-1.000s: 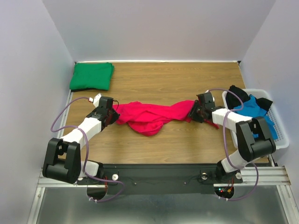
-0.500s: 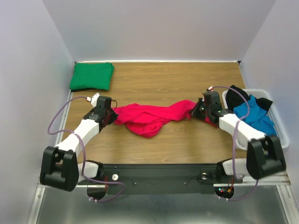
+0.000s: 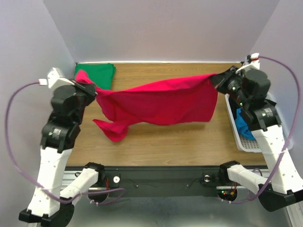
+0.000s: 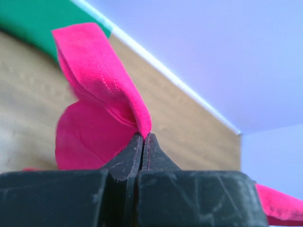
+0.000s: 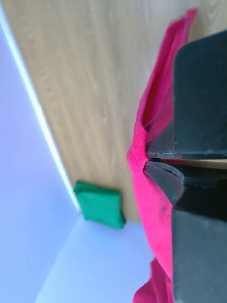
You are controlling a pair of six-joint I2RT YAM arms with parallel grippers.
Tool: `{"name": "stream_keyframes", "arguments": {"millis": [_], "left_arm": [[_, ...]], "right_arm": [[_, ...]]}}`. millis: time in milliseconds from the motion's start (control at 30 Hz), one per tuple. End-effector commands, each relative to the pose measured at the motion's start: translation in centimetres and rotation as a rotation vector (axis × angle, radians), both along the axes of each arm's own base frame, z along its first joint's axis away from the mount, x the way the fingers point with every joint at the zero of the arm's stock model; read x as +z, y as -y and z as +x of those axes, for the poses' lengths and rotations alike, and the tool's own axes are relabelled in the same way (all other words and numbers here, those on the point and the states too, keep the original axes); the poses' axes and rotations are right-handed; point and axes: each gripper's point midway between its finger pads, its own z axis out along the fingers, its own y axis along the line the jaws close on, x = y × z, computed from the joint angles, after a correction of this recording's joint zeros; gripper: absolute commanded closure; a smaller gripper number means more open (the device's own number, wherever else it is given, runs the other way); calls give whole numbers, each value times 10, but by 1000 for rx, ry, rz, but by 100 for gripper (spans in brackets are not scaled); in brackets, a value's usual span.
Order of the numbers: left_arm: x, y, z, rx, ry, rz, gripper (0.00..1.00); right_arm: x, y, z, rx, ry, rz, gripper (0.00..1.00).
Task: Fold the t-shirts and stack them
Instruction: Flatten the tshirt out
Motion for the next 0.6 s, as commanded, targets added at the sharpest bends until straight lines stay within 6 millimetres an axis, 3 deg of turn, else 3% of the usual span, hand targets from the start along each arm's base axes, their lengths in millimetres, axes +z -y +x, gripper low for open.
{"name": "stream_keyframes", "arguments": {"millis": [0,67,167,200,300,433,567], "left_arm": [[83,-23,-39,50,169,31,100],[112,-24,-55,29,246,30,100],[174,-24,-92,-24,421,14,100],[186,-24,-100,-35,454,11,100],[222,-25,-132,-69,564,-2,100],[251,-31,-161,-68,659,-9,100],[263,-32,-163,-67,687,7,100]], "right_arm": [[82,11,-25,-16,169,11,99],[109,11,-38,1,233,24,100],[169,16,-74,26,380,56,100],[168,16,-74,27,375,51,100],[204,17,-108,75,468,70,100],[216,19,-123,88,501,74,100],[215,19,-116,75,488,70,100]]}}
